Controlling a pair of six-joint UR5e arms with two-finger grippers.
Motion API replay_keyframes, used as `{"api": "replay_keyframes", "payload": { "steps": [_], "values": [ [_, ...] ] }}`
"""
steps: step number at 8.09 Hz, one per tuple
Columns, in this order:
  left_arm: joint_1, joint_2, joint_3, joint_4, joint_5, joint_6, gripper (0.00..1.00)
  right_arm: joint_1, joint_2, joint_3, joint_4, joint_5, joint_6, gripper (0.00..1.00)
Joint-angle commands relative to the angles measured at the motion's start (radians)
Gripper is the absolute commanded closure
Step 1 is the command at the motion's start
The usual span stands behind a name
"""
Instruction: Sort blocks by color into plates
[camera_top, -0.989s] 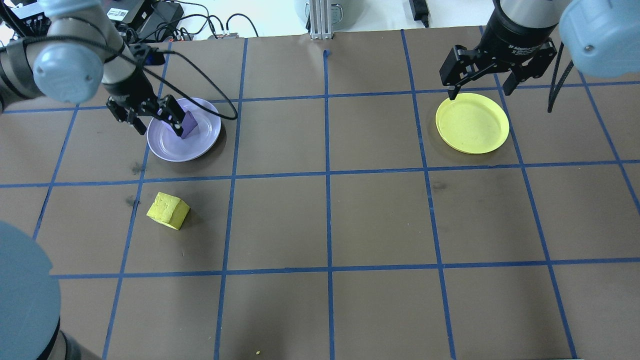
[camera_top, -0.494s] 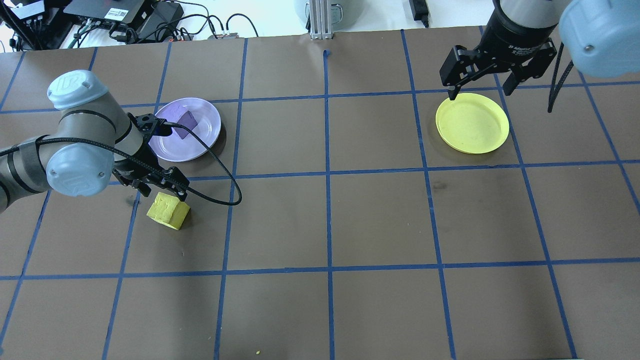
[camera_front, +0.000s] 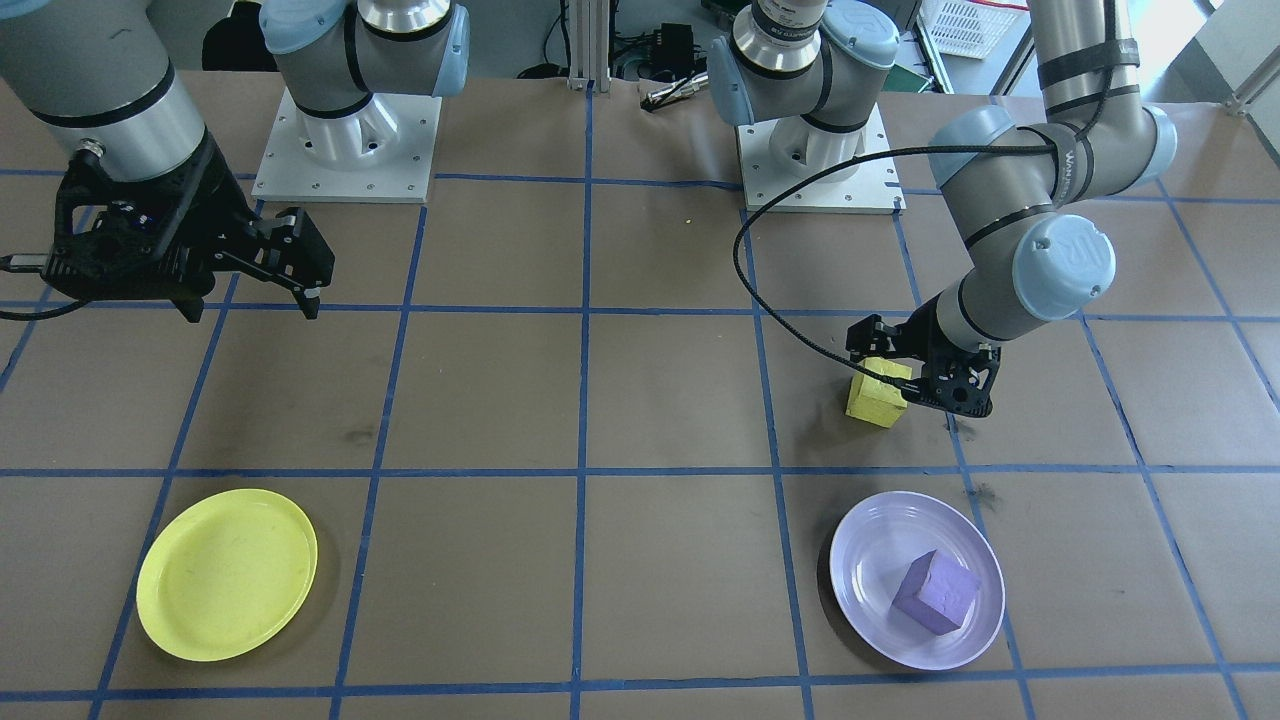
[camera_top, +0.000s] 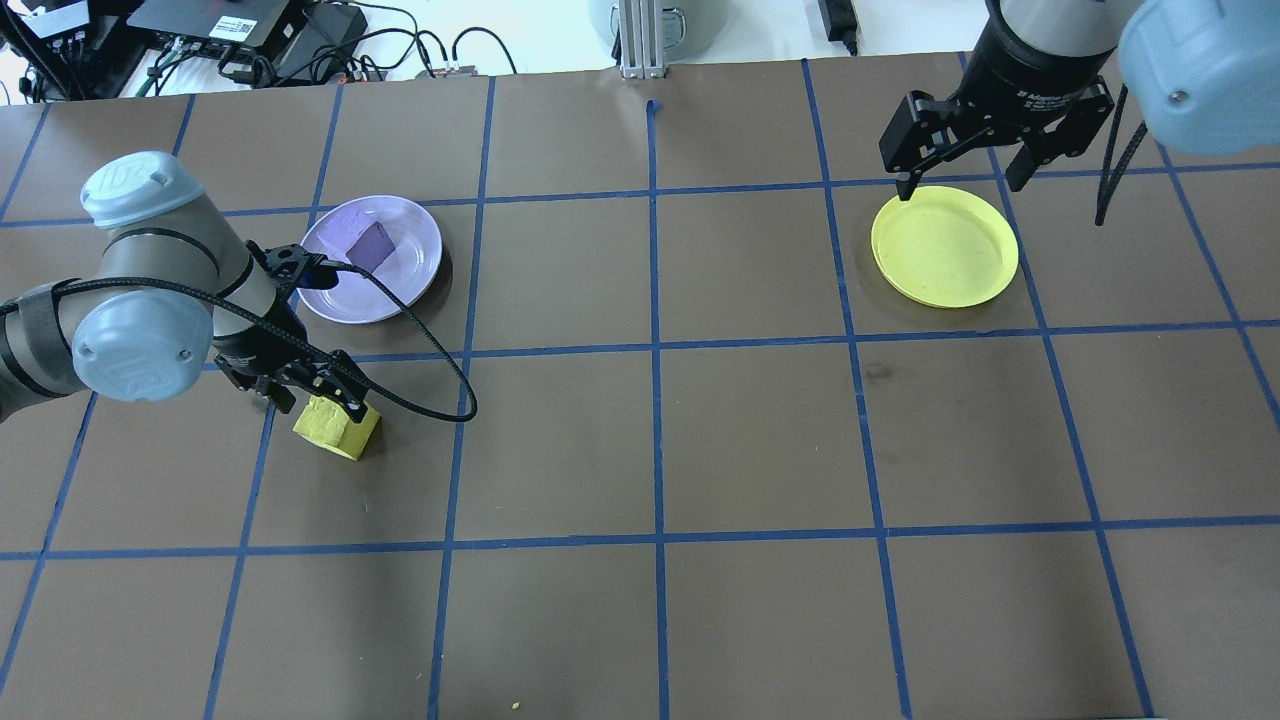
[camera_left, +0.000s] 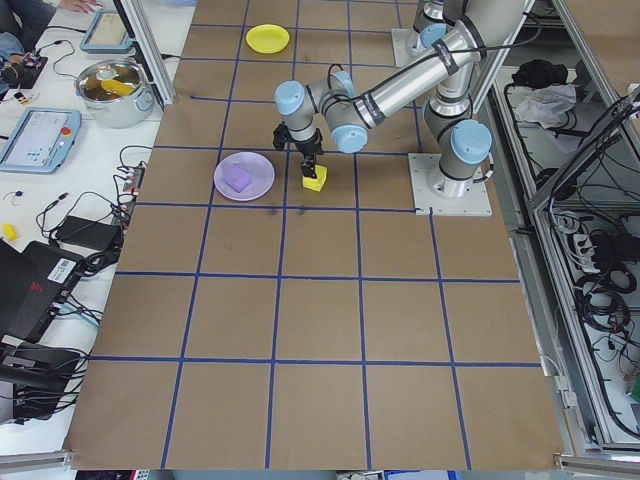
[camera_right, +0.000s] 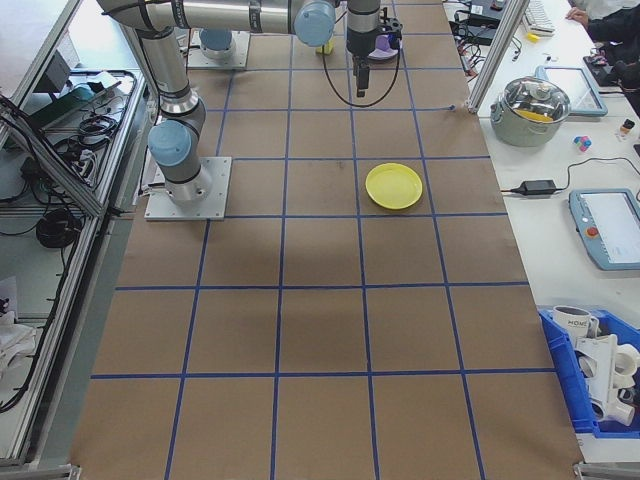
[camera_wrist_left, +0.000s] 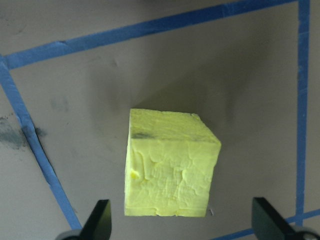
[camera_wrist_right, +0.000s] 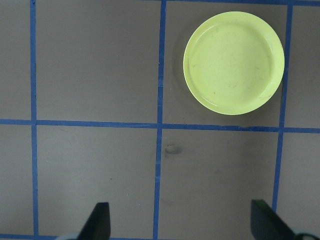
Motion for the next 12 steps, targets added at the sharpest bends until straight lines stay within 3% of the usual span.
{"api": "replay_keyframes", "payload": {
  "steps": [1, 9, 10, 12],
  "values": [
    [0.024, -0.021, 0.001, 0.004, -0.008, 0.035, 0.0, -0.001, 0.0, 0.0, -0.001, 0.001, 0.0, 0.0],
    [0.015, -0.097, -0.002, 0.013, -0.001, 0.037, 0.0, -0.002, 0.0, 0.0, -0.023, 0.005, 0.002, 0.0],
    [0.015, -0.11, 0.003, 0.027, -0.004, 0.037, 0.18, -0.002, -0.002, 0.0, -0.023, 0.005, 0.003, 0.0],
    [0.015, -0.109, 0.003, 0.042, 0.007, 0.043, 1.0, -0.002, -0.002, 0.0, -0.023, -0.001, 0.003, 0.0]
  ]
}}
